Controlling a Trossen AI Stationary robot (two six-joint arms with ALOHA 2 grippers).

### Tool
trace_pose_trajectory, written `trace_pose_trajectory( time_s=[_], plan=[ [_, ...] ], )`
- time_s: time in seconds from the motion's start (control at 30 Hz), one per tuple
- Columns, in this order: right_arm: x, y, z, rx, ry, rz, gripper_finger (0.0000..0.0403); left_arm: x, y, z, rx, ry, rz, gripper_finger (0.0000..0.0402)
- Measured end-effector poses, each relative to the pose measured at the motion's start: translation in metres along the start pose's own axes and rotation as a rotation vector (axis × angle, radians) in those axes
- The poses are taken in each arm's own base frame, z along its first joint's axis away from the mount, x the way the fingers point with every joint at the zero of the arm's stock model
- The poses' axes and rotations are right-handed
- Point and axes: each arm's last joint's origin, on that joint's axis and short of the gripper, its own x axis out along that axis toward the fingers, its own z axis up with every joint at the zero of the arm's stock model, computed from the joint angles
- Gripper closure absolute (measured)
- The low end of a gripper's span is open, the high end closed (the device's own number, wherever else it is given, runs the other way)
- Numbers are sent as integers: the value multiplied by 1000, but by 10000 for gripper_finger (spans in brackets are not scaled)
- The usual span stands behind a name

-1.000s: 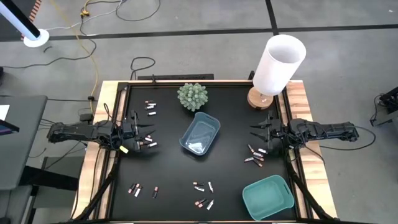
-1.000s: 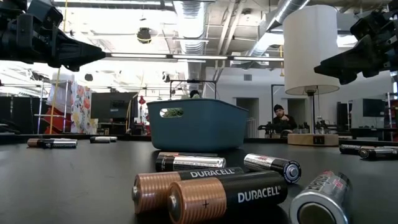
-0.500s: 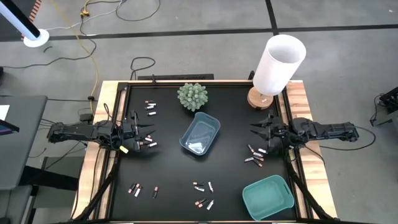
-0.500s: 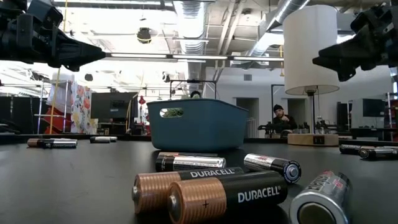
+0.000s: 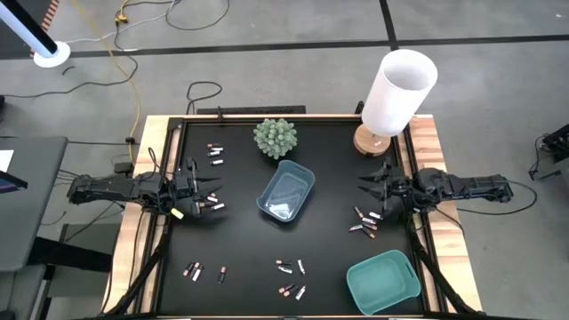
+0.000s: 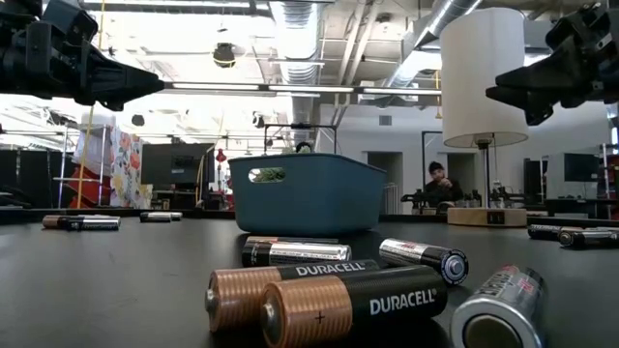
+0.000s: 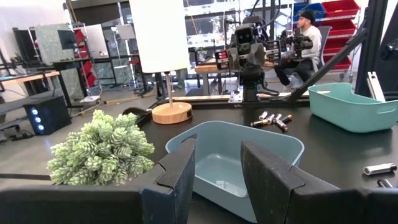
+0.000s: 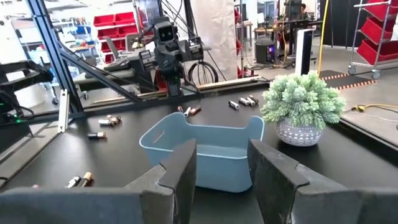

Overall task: Sort batteries
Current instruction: Adjust the blue bin on the table

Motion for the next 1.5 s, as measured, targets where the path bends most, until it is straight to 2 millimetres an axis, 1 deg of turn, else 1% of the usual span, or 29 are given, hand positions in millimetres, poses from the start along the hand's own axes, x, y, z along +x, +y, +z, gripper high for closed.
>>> trace_pose_trajectory(
  time_s=[0.2, 0.53, 0.67, 0.77, 0.87, 1.03, 1.13, 1.23, 1.37, 1.5],
  plan=[
    [0, -1, -11, -17, 106, -14, 242, 0, 0, 0, 0, 0, 0, 277],
    [3, -1, -15, -1, 144, -33, 242, 0, 0, 0, 0, -1, 0, 277],
    [5, -1, -16, 90, 154, -43, 242, 0, 0, 0, 0, -1, 0, 277],
    [6, 0, -13, 194, 116, -43, 242, 0, 0, 0, -1, -2, 0, 277],
    [7, 1, -4, 274, 30, -25, 242, 0, 0, 0, -1, -2, 0, 277],
    [10, 6, 9, 289, -84, 36, 242, 0, 0, 0, 0, -2, 0, 277],
    [12, 11, 19, 262, -79, 56, 242, 0, 0, 0, -1, -2, 0, 277],
    [18, 15, 30, 250, -53, 22, 242, 0, 0, 0, -1, -2, 0, 277],
    [36, 25, 51, 208, 7, -61, 242, 0, 0, 0, -1, -2, 0, 277],
    [64, 37, 80, 283, 104, -158, 242, 0, 0, 0, -1, -2, 0, 277]
  ],
)
